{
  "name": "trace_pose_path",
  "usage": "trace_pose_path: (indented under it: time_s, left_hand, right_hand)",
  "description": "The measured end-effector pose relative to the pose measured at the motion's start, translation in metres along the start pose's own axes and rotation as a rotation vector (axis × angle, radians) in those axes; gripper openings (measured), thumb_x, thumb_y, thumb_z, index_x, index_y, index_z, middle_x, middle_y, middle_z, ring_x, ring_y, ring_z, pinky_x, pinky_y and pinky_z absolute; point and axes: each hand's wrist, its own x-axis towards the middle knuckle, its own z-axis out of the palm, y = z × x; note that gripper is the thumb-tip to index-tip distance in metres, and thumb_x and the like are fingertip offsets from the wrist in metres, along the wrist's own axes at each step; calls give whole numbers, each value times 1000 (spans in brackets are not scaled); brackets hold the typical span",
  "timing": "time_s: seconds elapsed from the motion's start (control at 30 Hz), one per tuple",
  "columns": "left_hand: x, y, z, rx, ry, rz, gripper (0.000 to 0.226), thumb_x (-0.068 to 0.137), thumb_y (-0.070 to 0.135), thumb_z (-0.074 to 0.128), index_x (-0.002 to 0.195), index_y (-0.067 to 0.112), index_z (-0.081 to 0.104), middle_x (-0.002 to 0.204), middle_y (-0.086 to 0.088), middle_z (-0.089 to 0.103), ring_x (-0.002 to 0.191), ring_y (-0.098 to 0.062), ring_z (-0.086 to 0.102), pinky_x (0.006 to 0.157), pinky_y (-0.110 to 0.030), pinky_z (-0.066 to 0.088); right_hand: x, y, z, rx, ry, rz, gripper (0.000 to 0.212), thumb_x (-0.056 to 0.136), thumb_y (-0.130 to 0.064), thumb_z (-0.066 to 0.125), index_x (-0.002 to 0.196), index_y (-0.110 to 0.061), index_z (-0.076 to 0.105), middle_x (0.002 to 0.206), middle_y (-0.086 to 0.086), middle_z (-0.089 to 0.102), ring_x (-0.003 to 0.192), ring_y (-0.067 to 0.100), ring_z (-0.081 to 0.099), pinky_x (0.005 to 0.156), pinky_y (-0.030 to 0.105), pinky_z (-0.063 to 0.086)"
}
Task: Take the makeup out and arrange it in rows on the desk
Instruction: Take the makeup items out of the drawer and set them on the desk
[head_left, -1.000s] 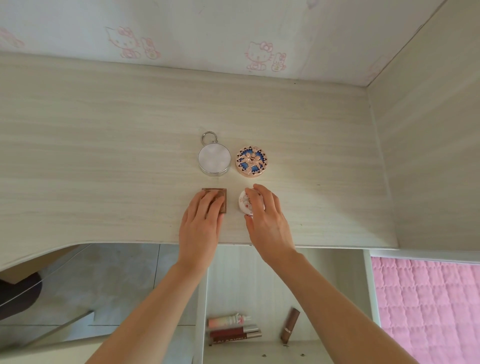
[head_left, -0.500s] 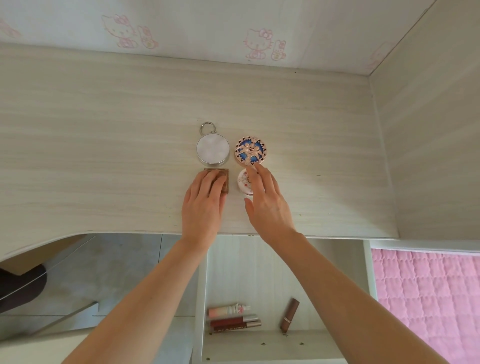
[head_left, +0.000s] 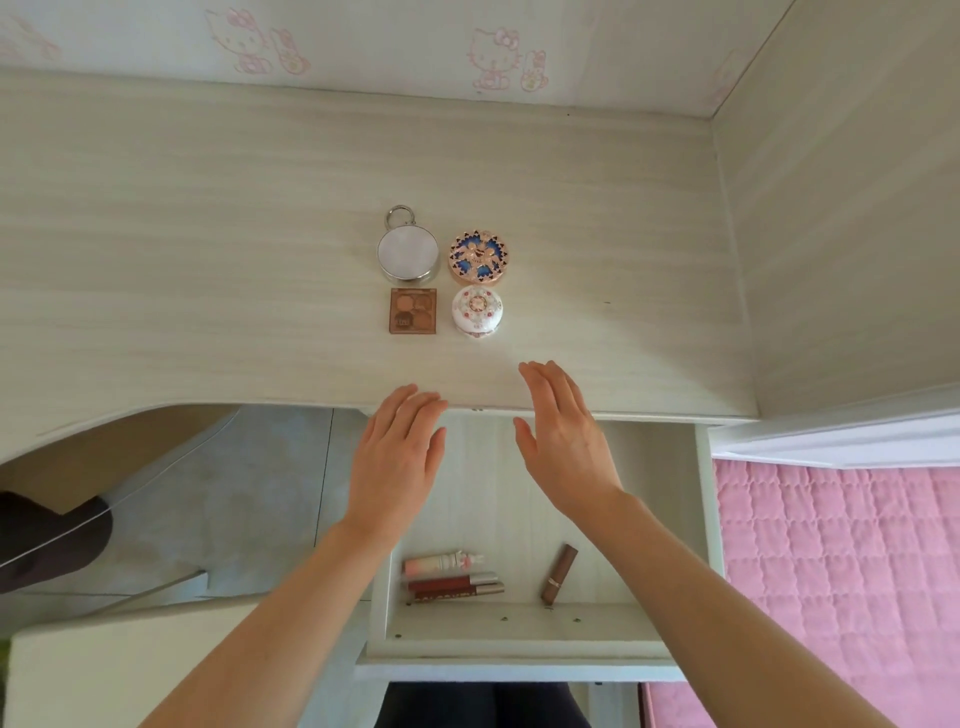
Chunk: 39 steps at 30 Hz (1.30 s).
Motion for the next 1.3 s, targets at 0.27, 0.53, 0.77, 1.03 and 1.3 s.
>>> trace_pose_path:
  time_s: [0.27, 0.53, 0.77, 1.03, 1.3]
  left_hand:
    - [-69, 36, 13, 22, -259, -35, 20, 85, 15, 68, 105, 14, 65, 103, 1, 66, 113, -21, 58, 89, -34, 53]
    - [-108, 36, 46, -4, -528, -196, 24, 92, 21, 60, 114, 14, 64, 112, 1, 63, 114, -17, 52, 89, -28, 47]
    - [-119, 21, 81, 33, -765, -253, 31, 95, 23, 52, 126, 20, 52, 125, 3, 53, 116, -16, 45, 87, -28, 49]
    - [-121, 13, 108, 58, -828, -318, 37, 92, 9, 55, 127, 16, 48, 126, -4, 51, 114, -22, 47, 86, -34, 50]
    - [-122, 9, 119, 150, -850, -256, 24, 89, 7, 54, 112, 14, 51, 115, -5, 54, 109, -23, 48, 78, -33, 49]
  right_hand:
    - [-82, 21, 8, -7, -118, -24, 50, 91, -12, 59, 138, -7, 44, 131, 9, 53, 129, 22, 46, 95, 33, 49]
    - [-130, 62, 39, -66, -435, 11, 49, 98, -20, 45, 145, -15, 33, 140, 4, 44, 136, 16, 33, 107, 25, 37]
    - [-140, 95, 76, -283, -785, -138, 53, 81, 6, 56, 130, -11, 46, 130, 7, 47, 120, 24, 44, 94, 34, 47]
    - [-136, 113, 103, -470, -865, -327, 44, 84, 3, 54, 126, -8, 47, 129, 13, 43, 118, 30, 41, 91, 37, 42]
    - [-137, 124, 113, -540, -800, -417, 41, 86, 1, 50, 126, -6, 45, 131, 15, 41, 121, 33, 38, 96, 41, 37]
